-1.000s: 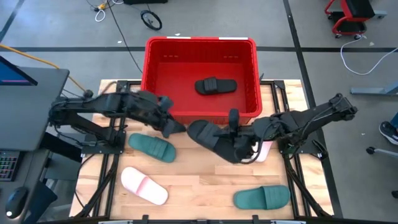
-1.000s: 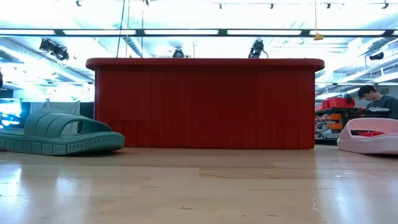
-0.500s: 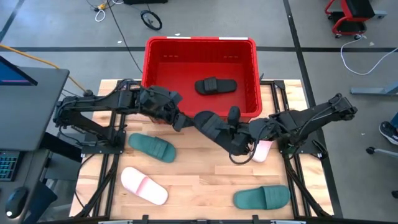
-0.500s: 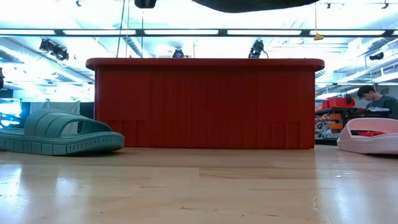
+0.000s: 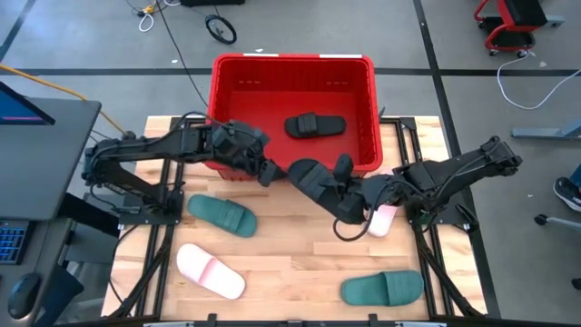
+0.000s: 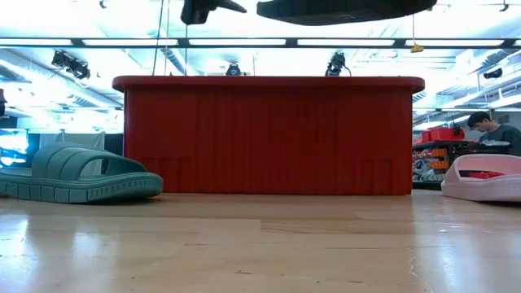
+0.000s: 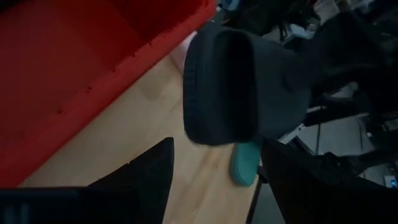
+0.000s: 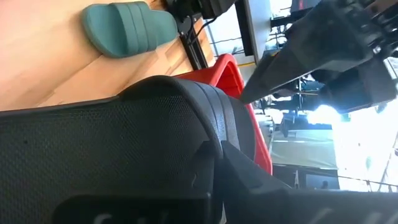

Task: Pick and place slides into bin
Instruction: Put the black slide into the red bin

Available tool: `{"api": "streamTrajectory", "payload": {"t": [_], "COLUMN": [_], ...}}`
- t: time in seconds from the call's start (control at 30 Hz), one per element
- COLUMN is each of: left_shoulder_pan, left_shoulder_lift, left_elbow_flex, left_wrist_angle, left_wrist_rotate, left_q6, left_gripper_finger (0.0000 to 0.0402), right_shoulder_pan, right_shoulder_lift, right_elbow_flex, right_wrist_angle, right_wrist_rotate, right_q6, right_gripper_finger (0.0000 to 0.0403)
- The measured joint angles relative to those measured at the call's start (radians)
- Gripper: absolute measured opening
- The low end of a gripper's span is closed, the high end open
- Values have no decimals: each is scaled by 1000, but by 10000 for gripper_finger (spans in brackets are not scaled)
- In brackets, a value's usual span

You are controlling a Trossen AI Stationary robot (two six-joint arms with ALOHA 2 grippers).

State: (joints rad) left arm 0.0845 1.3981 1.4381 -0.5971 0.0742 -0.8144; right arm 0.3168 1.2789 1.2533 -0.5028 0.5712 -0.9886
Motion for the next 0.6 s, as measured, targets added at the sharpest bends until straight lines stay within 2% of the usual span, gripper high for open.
{"api": "streamTrajectory", "payload": {"t": [0.47,0.6], "left_shoulder_pan": [55,60], "left_shoulder_lift": [86,104], "left_elbow_flex": [0,0], "left_wrist_angle": [106,137], "left_wrist_rotate": [0,34], "left_q6": [37,53], "left_gripper_finger": [242,225], "right_shoulder_pan": [0,0], "right_shoulder_lift": [2,2], "right_elbow_flex": [0,0], "right_wrist_angle": [10,9], "right_wrist_rotate": [-3,-3], "right_q6": [-3,1], "right_gripper_finger": [9,13]}}
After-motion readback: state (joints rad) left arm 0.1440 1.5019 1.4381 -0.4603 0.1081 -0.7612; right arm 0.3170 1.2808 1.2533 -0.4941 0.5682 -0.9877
